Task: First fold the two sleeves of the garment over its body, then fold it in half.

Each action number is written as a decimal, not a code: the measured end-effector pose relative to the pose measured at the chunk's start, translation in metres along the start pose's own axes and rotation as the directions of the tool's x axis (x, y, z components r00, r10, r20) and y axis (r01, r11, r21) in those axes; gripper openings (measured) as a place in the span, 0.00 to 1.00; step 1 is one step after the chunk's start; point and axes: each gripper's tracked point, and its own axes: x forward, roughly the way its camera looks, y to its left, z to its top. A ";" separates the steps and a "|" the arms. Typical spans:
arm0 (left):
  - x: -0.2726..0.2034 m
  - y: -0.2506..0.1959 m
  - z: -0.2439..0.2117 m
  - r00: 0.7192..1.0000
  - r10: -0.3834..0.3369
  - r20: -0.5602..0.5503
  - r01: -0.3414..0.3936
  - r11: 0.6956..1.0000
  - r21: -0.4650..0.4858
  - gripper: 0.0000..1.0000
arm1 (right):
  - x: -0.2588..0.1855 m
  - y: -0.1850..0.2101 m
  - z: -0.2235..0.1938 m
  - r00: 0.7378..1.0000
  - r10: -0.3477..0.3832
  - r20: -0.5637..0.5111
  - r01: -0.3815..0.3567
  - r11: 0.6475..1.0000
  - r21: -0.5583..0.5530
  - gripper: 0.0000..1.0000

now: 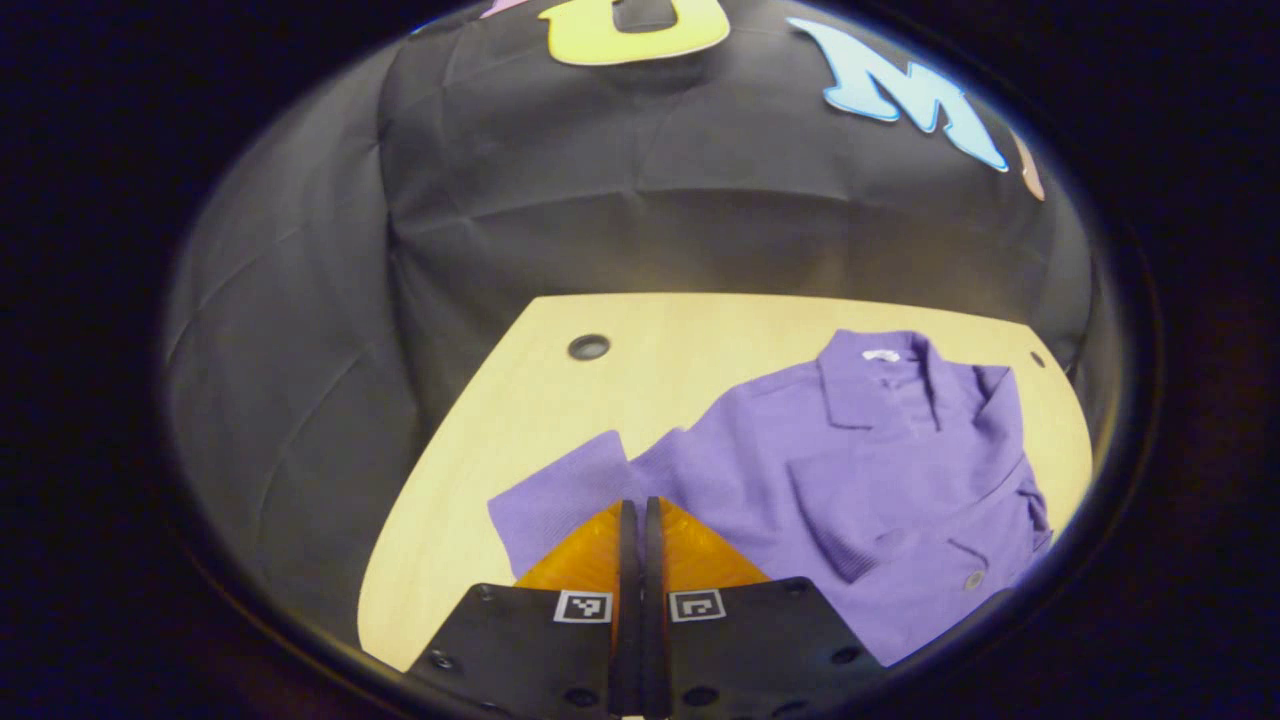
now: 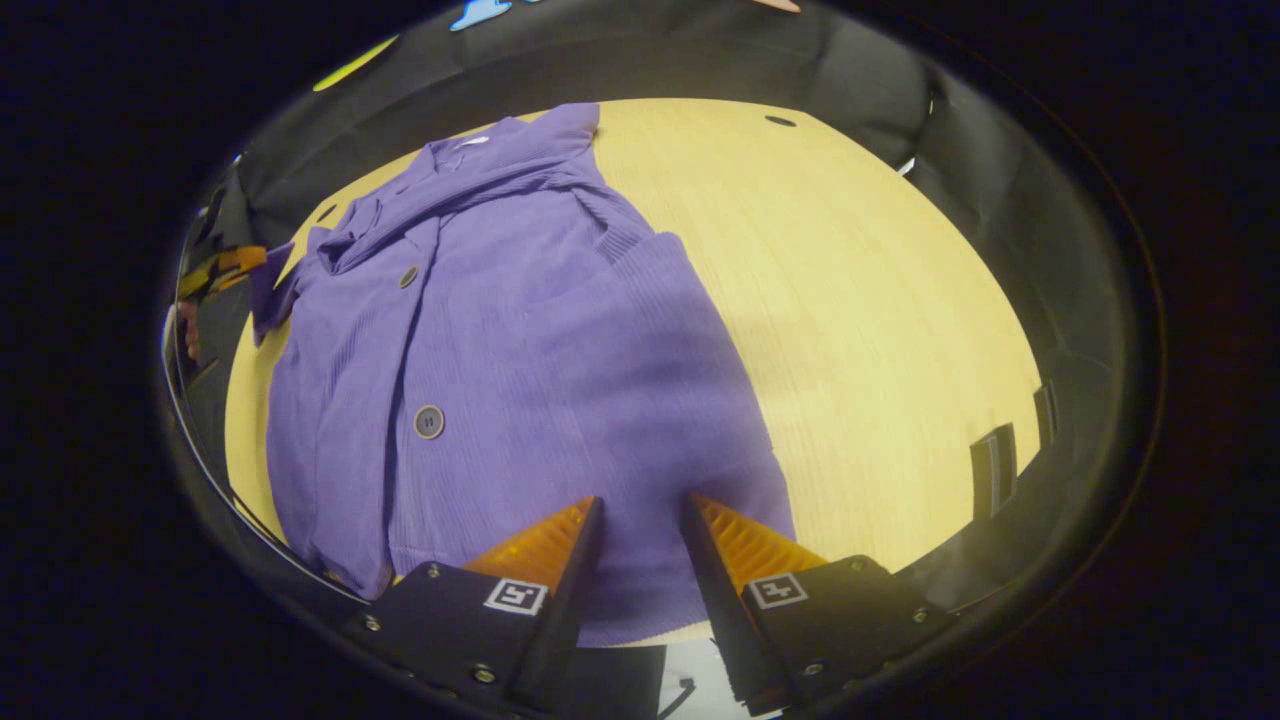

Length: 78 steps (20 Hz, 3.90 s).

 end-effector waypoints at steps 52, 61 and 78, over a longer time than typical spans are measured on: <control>-0.102 -0.204 -0.091 0.922 -0.321 -0.216 0.347 0.933 0.096 0.48 | -0.001 0.019 0.021 0.996 0.089 -0.009 -0.089 0.993 -0.075 0.65; -0.158 -0.142 -0.169 0.906 -0.262 -0.333 0.271 0.962 -0.022 0.73 | -0.001 0.013 0.023 0.996 0.079 -0.039 -0.083 0.988 -0.127 0.73; -0.193 -0.107 -0.269 0.831 -0.120 -0.543 0.179 0.982 0.056 0.95 | 0.006 0.011 0.018 0.993 0.025 -0.115 -0.045 0.983 -0.175 0.73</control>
